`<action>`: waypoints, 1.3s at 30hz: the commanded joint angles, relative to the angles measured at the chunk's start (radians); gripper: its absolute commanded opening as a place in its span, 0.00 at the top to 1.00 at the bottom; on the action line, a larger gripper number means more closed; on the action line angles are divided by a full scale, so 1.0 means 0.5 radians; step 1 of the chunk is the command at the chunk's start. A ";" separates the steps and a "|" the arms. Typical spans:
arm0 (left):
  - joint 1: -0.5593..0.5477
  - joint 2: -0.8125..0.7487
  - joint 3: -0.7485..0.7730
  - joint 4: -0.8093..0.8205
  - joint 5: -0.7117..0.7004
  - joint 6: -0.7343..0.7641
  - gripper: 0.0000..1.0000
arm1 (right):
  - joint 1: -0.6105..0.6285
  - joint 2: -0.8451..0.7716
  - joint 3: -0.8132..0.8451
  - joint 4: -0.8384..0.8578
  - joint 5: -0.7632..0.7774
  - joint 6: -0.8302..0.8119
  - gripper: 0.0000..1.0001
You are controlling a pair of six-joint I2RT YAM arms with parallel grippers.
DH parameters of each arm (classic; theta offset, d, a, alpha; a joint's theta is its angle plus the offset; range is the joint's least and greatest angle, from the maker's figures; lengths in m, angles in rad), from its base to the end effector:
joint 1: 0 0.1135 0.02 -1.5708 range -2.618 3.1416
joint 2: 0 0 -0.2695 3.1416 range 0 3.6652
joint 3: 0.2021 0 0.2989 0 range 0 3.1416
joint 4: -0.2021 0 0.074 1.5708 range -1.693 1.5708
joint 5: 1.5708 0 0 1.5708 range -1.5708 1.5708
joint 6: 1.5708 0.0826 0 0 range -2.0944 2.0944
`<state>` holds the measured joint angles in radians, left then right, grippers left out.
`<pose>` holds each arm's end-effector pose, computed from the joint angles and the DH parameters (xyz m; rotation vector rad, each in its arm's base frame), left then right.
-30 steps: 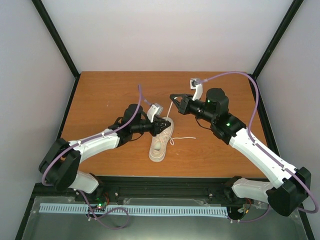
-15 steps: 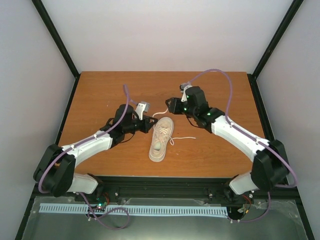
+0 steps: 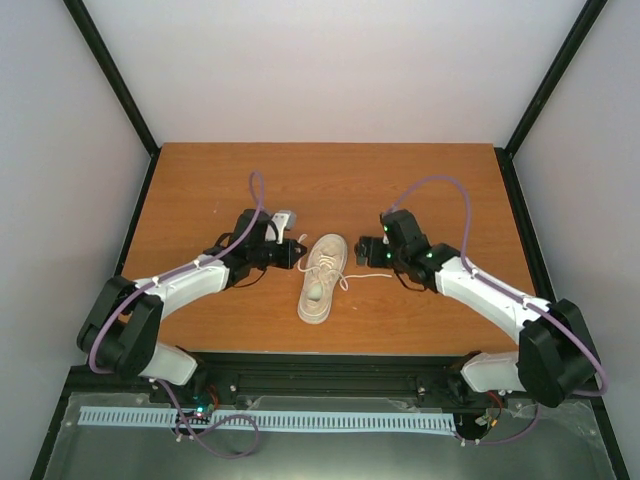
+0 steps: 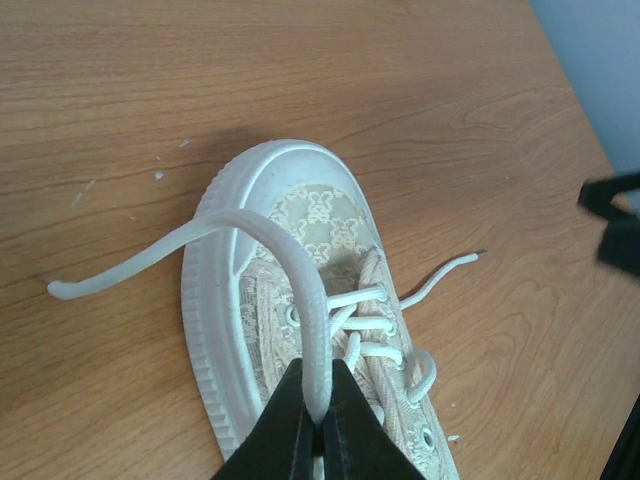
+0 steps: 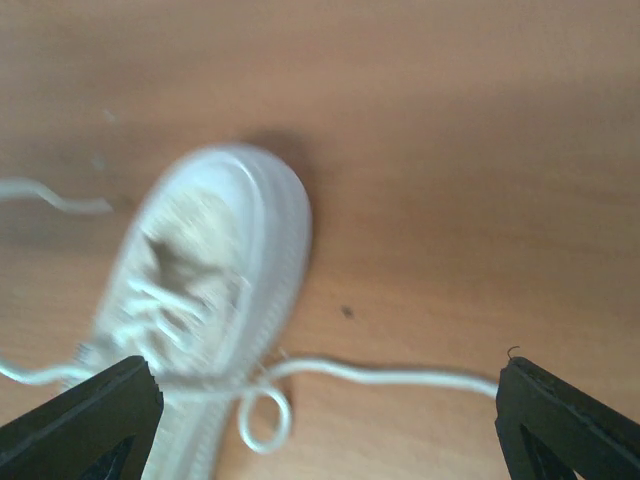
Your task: Tie the shoes
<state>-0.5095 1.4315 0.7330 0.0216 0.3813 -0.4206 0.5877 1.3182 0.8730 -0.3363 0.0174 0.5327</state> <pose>0.3018 -0.2038 0.1437 0.3212 2.3353 -0.9094 0.2953 0.1950 0.1922 -0.0576 2.4137 0.5165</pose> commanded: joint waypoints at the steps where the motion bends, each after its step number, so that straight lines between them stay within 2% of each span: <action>1: 0.025 0.013 0.074 -0.087 -0.001 -0.036 0.99 | -0.015 -0.032 -0.220 0.016 -0.095 0.207 0.09; 9: 0.025 0.084 0.042 -0.033 0.080 -0.055 0.99 | -0.021 0.215 -0.214 0.134 -0.228 0.289 0.09; 35: 0.025 0.008 -0.048 0.003 0.127 -0.063 0.99 | -0.074 0.566 -0.100 0.184 -0.085 0.434 0.08; 39: 0.025 -0.003 -0.053 -0.004 0.123 -0.059 0.99 | -0.074 0.646 -0.054 0.174 0.000 0.370 0.09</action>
<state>-0.5011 1.4567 0.7124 0.0029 0.4328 -0.4408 0.5560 1.5993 0.8101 -0.2630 -0.0391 0.7265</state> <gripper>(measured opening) 0.029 0.919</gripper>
